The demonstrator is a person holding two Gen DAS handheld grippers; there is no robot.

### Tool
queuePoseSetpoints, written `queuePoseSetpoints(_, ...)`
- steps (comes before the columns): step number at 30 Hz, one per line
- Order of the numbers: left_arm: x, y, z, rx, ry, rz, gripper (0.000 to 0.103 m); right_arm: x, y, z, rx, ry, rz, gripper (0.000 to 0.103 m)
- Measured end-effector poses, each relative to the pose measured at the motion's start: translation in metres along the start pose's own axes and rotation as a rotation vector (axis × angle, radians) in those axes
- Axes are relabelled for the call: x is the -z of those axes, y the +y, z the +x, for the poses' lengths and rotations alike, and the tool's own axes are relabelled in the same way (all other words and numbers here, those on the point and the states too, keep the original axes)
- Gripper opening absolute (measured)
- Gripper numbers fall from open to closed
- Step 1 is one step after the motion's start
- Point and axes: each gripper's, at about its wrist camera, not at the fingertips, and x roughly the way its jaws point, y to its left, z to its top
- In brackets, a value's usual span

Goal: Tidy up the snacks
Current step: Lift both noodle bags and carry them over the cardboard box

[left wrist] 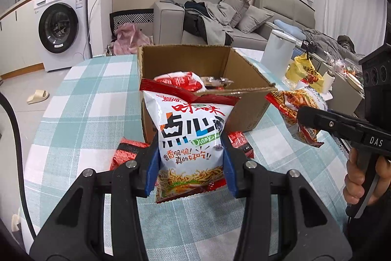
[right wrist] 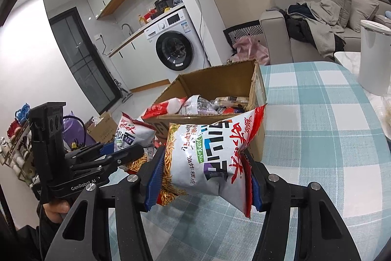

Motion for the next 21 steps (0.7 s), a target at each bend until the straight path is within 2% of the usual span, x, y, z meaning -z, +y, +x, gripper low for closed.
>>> queuePoseSetpoints(21,-0.040,0.005,-0.007,-0.015,-0.061,-0.026,0.041,-0.031,0.014,0.004,0.050,-0.052,-0.003,0.058)
